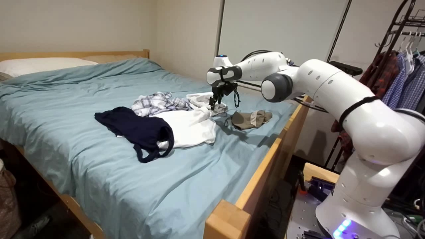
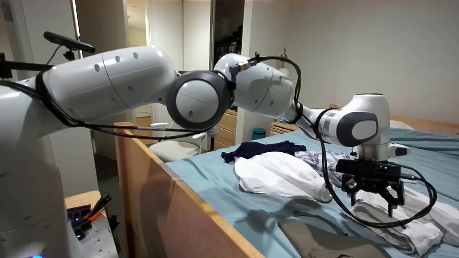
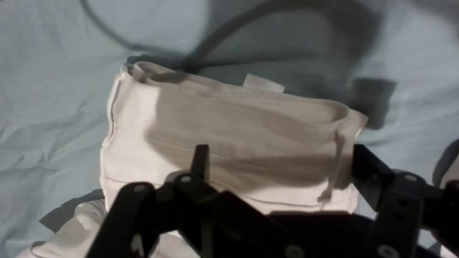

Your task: Put the white shorts on top of the grey hat

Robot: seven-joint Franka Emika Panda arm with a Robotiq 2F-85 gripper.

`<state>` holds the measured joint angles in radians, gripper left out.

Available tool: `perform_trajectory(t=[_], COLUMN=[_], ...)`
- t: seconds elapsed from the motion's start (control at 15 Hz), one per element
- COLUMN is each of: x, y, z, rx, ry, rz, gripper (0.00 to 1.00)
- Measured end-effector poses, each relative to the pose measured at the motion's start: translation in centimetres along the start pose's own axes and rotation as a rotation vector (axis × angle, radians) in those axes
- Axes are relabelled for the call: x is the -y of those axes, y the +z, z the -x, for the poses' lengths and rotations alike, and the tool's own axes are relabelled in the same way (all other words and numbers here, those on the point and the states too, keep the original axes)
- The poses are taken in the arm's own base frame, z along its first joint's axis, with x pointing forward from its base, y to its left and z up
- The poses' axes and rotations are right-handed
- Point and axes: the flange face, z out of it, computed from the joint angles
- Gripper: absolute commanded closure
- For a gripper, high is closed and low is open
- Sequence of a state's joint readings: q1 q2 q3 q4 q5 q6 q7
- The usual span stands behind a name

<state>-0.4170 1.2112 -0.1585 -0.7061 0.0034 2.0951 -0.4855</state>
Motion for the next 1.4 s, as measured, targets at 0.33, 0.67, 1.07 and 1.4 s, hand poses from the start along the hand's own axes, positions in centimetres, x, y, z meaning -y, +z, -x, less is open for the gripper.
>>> perform_trajectory(t=[0.33,0.67,1.07,1.4], x=[-0.1,0.0,-0.6,-4.0], y=[-0.7,-1.0,-3.2,-14.1], z=[-0.1,-0.3,-0.4,-0.9], rx=[0.008,-0.001,-0.017,-0.158], ry=[-0.028,-0.065,-0.077,-0.030], rz=[-0.037,-0.042,-0.077,-0.117], gripper=[0.68,0.97,0.97,0.97])
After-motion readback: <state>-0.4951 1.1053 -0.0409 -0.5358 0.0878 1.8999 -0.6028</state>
